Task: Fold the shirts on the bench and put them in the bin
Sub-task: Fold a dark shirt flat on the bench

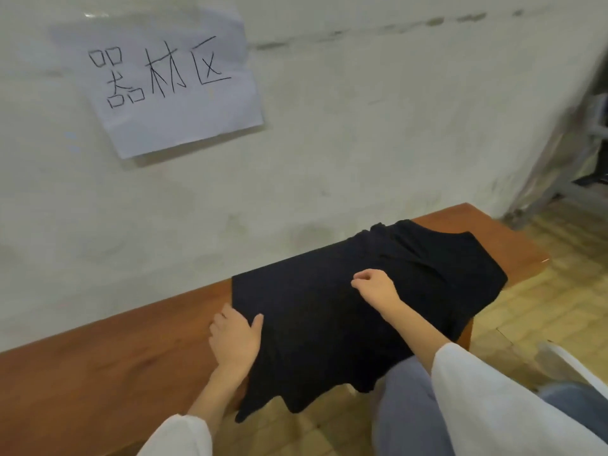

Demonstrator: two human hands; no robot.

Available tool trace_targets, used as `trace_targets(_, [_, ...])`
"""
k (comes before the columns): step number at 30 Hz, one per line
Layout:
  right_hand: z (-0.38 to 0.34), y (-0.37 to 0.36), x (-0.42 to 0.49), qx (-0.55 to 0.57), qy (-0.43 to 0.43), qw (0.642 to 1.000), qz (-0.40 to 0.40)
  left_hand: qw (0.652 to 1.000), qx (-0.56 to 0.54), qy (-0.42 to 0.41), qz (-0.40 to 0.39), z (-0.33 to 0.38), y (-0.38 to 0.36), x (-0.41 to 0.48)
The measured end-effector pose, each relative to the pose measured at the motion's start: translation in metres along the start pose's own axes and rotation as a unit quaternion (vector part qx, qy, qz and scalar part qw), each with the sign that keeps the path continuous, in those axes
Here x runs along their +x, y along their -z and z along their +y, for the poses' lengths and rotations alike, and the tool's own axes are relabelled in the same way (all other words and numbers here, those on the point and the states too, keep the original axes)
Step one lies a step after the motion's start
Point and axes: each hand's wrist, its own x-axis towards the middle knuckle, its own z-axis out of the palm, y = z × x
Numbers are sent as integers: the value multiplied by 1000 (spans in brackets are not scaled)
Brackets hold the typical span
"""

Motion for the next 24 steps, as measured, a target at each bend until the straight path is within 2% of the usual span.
trace_targets(3, [15,21,13,-149,-17,983,104,998,9,54,20,-2,-2,6])
trace_targets(6, [28,46,28,-233,-40,963,131,989,-49,136,26,-12,-1,23])
trace_targets(9, [34,58,44,-283,-31,952,116,989,-46,136,-20,-19,0,38])
trace_targets(11, [35,60,53,-287,-22,950,124,987,-112,113,-30,-27,-3,48])
trace_targets(12, [37,61,57,-276,-22,952,134,979,-180,93,-35,-33,-5,52])
trace_targets(14, [38,65,63,-293,-12,945,148,938,-332,78,-52,-42,-3,56])
trace_targets(16, [37,67,68,-346,28,920,181,878,-459,124,-67,-46,8,57])
trace_targets(17, [35,67,67,-353,55,908,218,845,-506,148,-86,-49,14,56])
trace_targets(18, [32,67,65,-342,81,902,252,835,-520,156,-95,-52,16,57])
trace_targets(19, [26,64,59,-321,110,900,272,832,-521,163,-96,-58,17,58])
trace_targets(20, [19,61,53,-296,133,907,269,851,-493,163,-81,-64,15,61])
trace_targets(22, [1,54,38,-235,156,932,230,897,-415,146,-29,-72,12,62])
trace_targets(24, [-23,42,21,-208,166,944,195,912,-387,133,1,-77,21,54])
